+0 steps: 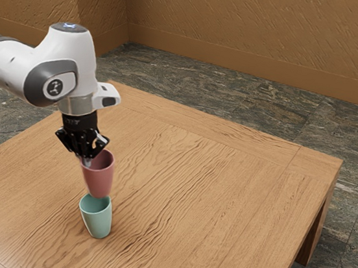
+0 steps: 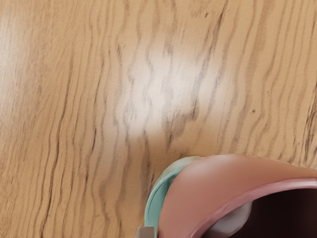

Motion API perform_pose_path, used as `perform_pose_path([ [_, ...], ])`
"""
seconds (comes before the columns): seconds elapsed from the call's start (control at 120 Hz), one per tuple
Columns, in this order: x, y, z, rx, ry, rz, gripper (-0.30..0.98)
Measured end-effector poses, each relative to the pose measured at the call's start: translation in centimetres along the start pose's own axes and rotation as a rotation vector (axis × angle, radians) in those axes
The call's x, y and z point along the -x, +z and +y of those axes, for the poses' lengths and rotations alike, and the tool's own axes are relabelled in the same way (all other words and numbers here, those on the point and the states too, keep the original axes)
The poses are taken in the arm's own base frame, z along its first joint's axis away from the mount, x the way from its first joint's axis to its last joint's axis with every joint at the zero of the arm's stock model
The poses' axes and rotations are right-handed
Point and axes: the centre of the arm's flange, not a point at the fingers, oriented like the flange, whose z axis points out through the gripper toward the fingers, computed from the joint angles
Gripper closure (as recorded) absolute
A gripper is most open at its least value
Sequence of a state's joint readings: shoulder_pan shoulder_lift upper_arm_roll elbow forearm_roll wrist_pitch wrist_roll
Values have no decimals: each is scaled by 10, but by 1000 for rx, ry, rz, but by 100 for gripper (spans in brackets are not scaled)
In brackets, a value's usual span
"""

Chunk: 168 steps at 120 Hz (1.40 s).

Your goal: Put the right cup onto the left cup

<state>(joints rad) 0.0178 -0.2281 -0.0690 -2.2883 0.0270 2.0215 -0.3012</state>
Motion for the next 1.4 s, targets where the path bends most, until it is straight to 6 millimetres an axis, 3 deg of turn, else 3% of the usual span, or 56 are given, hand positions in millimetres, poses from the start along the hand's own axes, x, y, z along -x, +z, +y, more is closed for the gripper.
perform_pose_path([
  [0.442,15,9,-12,-17,-68,-55,79],
  [0.85,8,17,-8,-11,-99,-42,79],
  [1.2,1,34,-5,-4,-118,-46,78],
  [1.4,8,32,-5,6,-124,-43,36],
])
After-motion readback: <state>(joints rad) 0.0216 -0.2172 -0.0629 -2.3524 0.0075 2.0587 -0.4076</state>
